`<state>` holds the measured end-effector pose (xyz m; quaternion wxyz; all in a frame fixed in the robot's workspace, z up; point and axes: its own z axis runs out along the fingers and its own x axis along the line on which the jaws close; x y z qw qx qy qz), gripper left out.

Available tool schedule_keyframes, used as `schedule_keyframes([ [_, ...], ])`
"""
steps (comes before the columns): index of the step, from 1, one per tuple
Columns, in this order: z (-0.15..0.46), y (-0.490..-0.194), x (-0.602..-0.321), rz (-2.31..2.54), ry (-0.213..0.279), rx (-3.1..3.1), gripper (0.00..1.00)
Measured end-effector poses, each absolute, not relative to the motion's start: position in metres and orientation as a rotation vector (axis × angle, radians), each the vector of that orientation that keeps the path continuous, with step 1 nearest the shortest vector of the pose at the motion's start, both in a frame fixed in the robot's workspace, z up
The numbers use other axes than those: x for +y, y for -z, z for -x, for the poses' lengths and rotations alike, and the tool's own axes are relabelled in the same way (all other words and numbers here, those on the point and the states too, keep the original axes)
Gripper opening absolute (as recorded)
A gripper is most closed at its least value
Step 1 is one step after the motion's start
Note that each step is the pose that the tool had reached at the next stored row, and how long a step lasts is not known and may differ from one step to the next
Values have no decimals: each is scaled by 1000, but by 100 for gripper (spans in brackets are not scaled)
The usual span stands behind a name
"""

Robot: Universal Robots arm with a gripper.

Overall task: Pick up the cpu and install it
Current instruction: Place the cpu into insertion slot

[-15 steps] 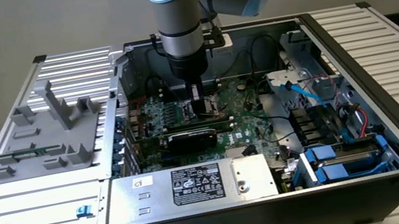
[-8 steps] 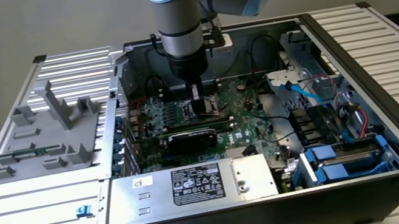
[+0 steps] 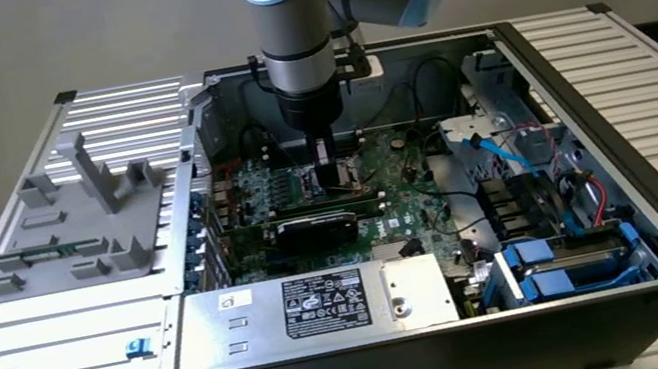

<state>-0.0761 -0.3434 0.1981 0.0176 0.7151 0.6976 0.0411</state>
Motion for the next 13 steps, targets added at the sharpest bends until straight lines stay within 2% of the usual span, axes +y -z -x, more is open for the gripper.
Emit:
schedule_keyframes([
  [13,76,-197,-342,-2223,-129,2167,55],
])
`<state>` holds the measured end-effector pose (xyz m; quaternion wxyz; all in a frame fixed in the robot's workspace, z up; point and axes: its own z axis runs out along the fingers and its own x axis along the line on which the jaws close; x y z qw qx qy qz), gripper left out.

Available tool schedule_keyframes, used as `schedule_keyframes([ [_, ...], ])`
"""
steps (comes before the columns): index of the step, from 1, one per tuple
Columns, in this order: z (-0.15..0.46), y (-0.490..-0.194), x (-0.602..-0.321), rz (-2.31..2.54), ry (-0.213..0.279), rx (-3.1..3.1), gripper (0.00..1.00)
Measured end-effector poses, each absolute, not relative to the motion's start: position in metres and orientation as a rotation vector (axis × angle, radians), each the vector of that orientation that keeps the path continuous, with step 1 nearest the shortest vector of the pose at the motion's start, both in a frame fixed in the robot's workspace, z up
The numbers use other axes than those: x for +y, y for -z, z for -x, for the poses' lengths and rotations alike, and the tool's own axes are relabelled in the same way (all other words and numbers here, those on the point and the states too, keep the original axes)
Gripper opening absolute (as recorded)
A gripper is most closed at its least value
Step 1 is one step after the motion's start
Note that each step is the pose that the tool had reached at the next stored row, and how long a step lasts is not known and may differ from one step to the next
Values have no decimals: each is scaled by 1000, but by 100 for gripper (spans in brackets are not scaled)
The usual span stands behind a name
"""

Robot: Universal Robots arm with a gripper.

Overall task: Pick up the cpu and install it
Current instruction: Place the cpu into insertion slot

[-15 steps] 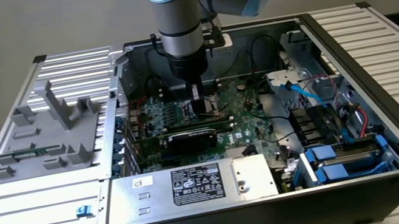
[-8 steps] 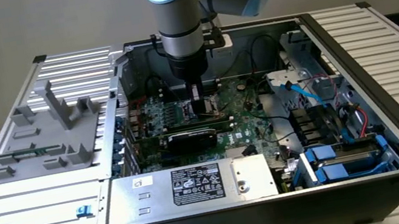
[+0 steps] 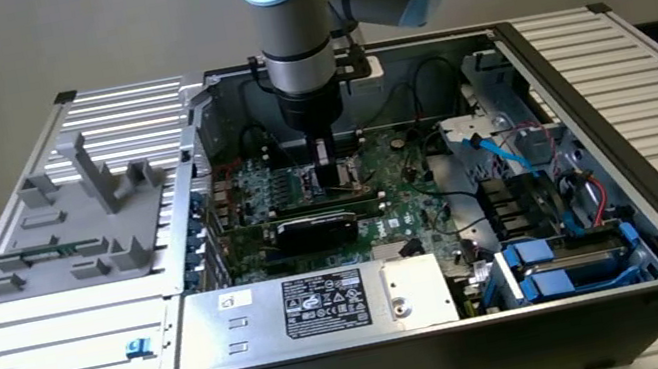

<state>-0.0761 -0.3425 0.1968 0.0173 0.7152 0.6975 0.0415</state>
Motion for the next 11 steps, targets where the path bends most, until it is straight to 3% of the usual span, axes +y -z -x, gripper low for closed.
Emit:
schedule_keyframes([
  [11,76,-197,-342,-2222,-131,2170,55],
])
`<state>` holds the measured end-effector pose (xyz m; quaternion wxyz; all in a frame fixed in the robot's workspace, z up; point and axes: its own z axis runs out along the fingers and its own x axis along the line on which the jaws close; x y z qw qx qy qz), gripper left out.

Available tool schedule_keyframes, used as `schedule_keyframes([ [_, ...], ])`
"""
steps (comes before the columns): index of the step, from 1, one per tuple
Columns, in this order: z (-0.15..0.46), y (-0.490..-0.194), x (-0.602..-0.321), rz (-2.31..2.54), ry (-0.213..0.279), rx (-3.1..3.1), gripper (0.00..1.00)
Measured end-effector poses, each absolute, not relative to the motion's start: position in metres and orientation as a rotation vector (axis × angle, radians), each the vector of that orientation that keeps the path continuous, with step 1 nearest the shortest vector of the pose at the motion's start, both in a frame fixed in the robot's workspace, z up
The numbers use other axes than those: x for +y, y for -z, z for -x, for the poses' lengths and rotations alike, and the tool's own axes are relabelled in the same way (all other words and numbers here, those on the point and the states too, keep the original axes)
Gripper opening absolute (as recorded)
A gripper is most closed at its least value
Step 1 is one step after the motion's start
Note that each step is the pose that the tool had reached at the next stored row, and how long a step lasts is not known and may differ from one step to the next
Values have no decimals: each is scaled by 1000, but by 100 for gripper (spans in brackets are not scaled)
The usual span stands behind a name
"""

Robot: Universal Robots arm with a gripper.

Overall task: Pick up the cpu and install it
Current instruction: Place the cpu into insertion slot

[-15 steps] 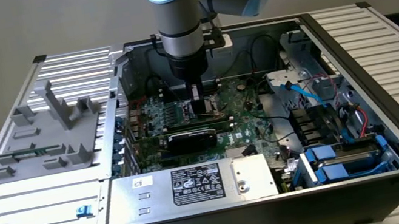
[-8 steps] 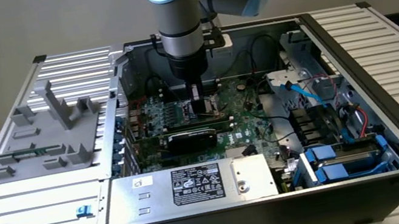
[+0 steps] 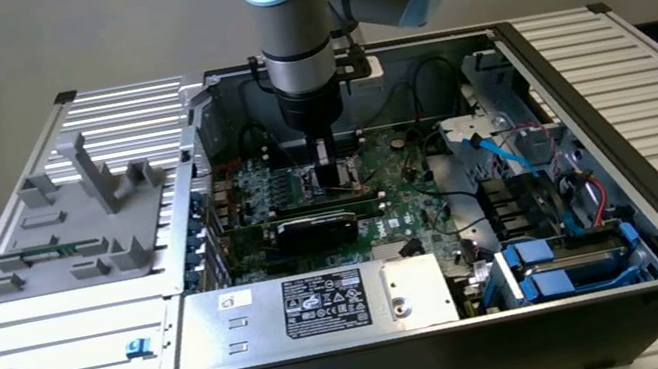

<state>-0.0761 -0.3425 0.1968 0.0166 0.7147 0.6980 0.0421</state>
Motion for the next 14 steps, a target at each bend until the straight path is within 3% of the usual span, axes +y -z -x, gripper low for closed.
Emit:
schedule_keyframes([
  [14,76,-197,-342,-2222,-131,2170,57],
])
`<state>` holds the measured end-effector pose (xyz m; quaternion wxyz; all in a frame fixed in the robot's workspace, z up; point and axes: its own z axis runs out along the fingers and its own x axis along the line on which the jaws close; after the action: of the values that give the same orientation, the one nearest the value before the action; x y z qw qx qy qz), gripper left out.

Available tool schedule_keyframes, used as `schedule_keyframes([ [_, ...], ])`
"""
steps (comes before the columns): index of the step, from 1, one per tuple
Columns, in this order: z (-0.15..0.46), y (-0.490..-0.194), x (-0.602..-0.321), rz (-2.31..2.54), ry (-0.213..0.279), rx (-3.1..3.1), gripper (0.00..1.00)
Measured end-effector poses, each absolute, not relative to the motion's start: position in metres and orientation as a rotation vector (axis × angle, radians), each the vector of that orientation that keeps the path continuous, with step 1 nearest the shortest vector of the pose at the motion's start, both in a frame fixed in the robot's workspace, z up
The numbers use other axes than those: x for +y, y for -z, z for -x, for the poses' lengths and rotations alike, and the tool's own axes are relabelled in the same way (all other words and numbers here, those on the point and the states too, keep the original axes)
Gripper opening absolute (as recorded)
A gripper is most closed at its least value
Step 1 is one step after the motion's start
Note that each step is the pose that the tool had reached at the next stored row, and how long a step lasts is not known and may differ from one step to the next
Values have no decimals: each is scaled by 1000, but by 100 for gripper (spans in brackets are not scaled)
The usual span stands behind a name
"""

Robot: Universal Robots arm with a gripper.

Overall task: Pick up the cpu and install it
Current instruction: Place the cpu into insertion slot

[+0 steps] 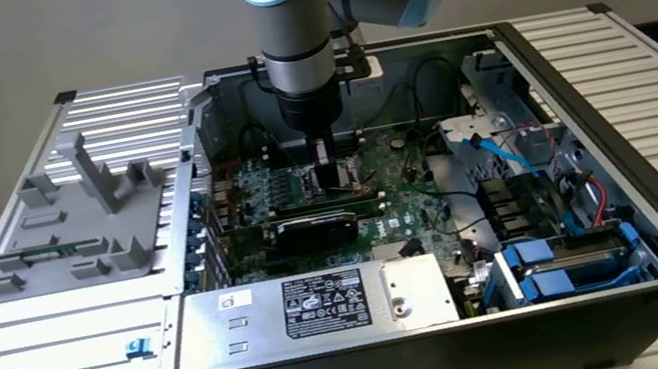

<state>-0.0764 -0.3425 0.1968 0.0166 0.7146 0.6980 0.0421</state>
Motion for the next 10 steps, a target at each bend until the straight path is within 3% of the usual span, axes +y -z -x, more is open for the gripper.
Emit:
schedule_keyframes([
  [2,76,-197,-342,-2222,-131,2170,57],
  [3,76,-197,-342,-2222,-131,2170,64],
  [10,76,-208,-342,-2222,-131,2170,64],
])
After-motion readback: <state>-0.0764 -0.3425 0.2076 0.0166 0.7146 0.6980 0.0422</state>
